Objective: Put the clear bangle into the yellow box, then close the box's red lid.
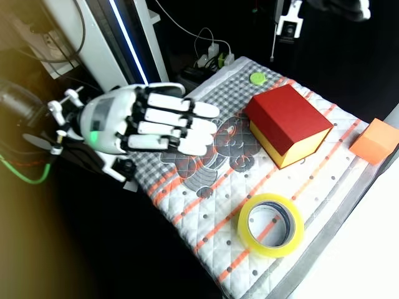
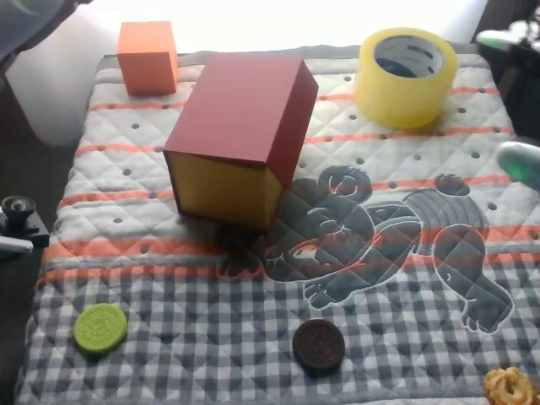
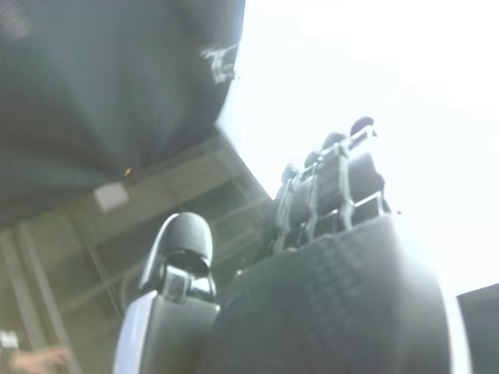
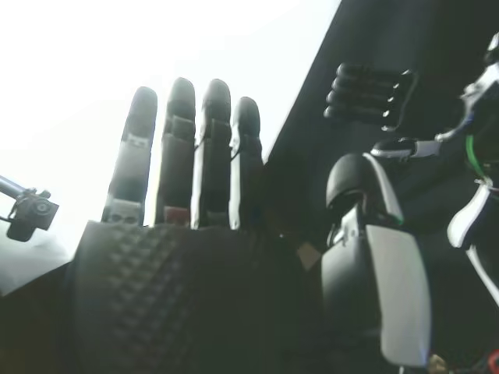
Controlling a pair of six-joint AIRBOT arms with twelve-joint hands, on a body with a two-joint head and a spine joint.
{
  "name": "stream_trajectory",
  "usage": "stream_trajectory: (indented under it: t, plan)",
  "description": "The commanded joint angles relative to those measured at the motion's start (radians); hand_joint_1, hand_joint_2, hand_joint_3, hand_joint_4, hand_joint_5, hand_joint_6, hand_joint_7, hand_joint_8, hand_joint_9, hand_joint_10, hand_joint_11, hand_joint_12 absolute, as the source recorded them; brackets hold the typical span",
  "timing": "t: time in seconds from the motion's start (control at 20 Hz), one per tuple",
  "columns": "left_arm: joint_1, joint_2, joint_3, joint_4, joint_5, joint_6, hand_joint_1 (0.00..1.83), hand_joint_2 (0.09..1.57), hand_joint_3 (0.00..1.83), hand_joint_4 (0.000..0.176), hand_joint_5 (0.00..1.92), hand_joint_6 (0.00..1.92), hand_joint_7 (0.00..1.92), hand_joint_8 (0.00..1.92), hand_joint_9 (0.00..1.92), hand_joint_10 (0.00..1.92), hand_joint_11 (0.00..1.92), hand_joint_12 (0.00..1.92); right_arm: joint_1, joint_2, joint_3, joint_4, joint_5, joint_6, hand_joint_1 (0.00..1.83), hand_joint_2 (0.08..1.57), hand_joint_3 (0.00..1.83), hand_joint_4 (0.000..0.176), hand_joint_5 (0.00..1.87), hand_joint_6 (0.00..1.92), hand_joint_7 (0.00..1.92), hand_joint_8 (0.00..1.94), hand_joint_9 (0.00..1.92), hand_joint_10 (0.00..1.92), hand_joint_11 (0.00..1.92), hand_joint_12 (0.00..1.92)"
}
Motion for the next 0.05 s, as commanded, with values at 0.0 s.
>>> stream_trajectory:
  t: [0.0]
  plan:
    - [0.011, 0.002, 0.002, -0.04, -0.23, -0.035, 0.29, 1.31, 0.0, 0.0, 0.07, 0.0, 0.08, 0.0, 0.14, 0.0, 0.03, 0.59, -0.001, 0.014, -0.003, 0.016, 0.207, 0.002, 0.41, 1.31, 0.0, 0.0, 0.39, 0.0, 0.53, 0.0, 0.5, 0.01, 0.05, 0.7]
